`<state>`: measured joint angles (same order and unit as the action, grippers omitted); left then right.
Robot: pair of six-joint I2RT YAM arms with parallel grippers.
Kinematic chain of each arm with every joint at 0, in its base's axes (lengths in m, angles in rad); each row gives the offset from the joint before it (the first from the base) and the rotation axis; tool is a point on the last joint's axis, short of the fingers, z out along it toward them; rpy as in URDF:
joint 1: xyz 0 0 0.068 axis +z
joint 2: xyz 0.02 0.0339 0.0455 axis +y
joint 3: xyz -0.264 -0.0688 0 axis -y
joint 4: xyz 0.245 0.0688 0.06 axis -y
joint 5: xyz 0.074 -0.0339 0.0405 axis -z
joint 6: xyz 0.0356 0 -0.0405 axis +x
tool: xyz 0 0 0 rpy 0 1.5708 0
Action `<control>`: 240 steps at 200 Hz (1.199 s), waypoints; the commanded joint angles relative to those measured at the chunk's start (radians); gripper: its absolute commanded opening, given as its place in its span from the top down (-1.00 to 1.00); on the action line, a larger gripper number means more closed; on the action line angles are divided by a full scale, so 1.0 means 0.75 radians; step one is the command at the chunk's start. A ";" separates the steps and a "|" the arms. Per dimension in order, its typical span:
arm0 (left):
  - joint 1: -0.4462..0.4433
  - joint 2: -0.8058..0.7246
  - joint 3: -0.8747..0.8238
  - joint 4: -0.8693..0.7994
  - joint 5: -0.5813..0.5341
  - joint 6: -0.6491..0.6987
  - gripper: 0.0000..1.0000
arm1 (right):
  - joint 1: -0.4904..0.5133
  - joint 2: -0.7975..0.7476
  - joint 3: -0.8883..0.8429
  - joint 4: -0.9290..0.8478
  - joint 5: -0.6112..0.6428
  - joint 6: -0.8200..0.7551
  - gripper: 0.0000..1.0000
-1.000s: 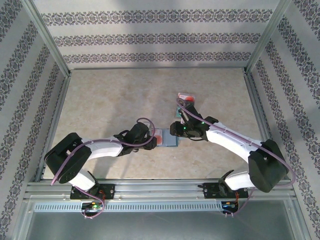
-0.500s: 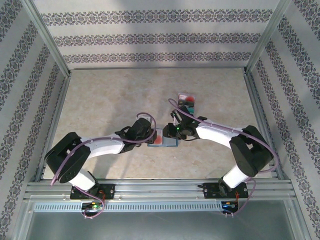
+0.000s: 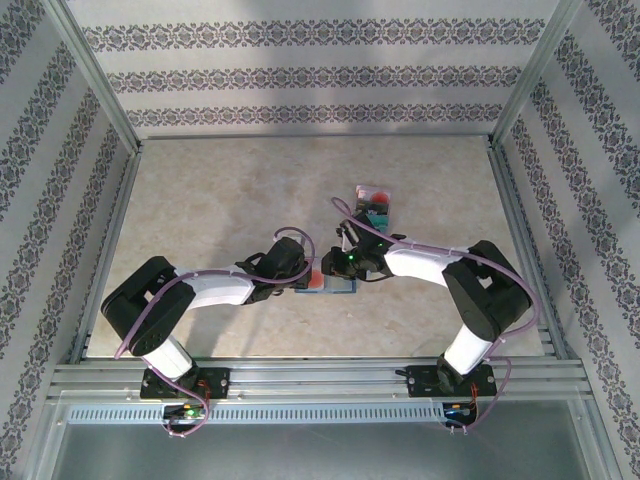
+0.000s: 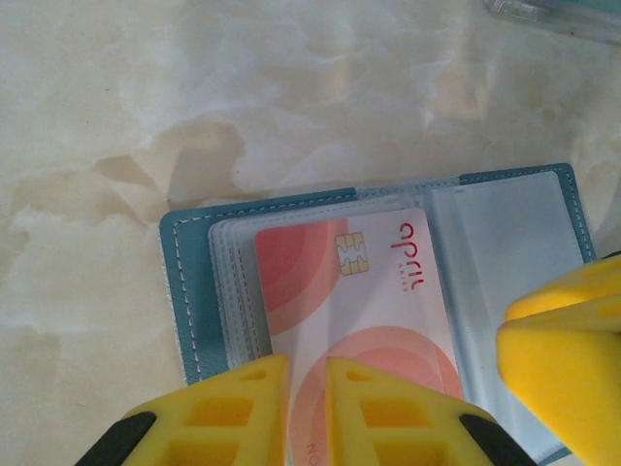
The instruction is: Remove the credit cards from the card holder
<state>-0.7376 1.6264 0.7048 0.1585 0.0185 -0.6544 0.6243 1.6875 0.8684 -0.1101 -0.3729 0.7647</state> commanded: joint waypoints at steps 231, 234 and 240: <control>0.026 0.024 -0.042 0.001 0.031 -0.024 0.72 | -0.008 0.070 -0.053 0.126 -0.018 0.110 0.49; 0.026 0.024 -0.043 0.003 0.031 -0.025 0.72 | -0.009 0.071 -0.053 0.127 -0.018 0.109 0.48; 0.026 0.026 -0.043 0.006 0.033 -0.025 0.72 | -0.008 0.075 -0.057 0.134 -0.021 0.113 0.47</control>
<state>-0.7311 1.6283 0.6979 0.1669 0.0296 -0.6609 0.6235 1.7382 0.8467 -0.0139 -0.4053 0.8364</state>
